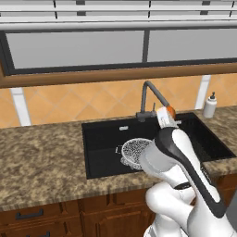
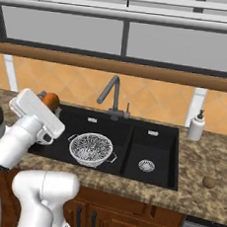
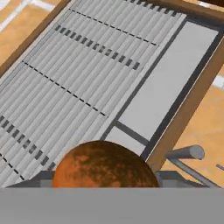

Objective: Put the colander in the sink, put the kiwi, orange in the colander, and turn on the sink faucet and pour water over the colander.

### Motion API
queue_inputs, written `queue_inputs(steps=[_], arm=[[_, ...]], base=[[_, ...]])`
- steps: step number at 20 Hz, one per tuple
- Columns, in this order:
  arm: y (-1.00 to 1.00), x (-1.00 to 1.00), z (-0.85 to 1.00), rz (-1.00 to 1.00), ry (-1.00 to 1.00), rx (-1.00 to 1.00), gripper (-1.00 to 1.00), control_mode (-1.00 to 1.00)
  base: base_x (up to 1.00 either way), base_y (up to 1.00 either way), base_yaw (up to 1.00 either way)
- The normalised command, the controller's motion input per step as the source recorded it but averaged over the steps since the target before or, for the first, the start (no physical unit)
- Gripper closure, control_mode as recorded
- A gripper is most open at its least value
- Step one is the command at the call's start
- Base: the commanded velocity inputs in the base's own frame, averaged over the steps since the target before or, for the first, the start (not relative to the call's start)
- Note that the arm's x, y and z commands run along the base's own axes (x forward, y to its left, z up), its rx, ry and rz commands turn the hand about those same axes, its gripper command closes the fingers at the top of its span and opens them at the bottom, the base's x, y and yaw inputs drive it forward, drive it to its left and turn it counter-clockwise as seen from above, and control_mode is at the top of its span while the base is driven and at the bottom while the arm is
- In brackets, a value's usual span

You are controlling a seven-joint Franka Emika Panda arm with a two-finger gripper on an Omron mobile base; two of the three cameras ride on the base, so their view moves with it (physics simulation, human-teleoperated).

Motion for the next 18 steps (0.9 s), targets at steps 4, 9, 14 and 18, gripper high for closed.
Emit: queue_inputs(steps=[4, 9, 14, 18], arm=[[0.58, 0.00, 0.38, 0.02, 0.37, -0.73, 1.00, -1.00], [0.31, -0.05, 0.44, 0.00, 0.16, -0.64, 1.00, -1.00], [0.06, -0.65, 0.08, -0.02, -0.13, -0.72, 1.00, -1.00], [0.01, -0.75, -0.07, -0.13, -0.37, -0.43, 1.00, -1.00]], base=[[0.00, 0.00, 0.00], [0.00, 0.00, 0.00], [0.00, 0.00, 0.00], [0.00, 0.00, 0.00]])
